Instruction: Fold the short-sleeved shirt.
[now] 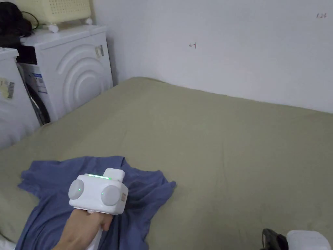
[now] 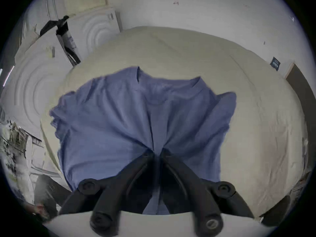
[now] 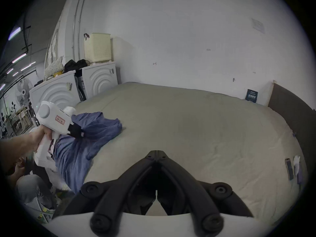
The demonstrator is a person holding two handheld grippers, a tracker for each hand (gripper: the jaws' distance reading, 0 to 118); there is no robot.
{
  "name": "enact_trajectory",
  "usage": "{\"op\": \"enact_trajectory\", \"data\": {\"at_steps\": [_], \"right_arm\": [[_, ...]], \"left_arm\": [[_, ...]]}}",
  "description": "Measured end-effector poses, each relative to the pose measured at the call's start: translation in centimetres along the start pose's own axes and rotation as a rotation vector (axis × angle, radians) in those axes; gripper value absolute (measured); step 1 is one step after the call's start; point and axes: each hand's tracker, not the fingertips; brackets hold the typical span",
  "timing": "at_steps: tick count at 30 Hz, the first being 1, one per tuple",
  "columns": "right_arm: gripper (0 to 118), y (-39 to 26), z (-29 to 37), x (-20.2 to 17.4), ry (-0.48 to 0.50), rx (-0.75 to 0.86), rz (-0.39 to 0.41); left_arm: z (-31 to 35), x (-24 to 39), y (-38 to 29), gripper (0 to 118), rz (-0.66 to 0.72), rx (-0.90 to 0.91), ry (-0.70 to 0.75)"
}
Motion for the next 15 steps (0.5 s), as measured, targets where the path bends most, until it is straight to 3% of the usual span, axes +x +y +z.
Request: {"op": "enact_trajectory", "data": {"at_steps": [7,15], "right_arm": [[2,-0.4,6.0,5.9,-0.114,0.038,-0.028],[2,-2.2,11.2,12.7,-0.288,0.046,-0.094]], "left_arm": [[7.5,8.8,3.4,4,-0.159,0.149,-0.116],[15.1,28.4,7.2,4,-0.381,0.292,-0.424]]}}
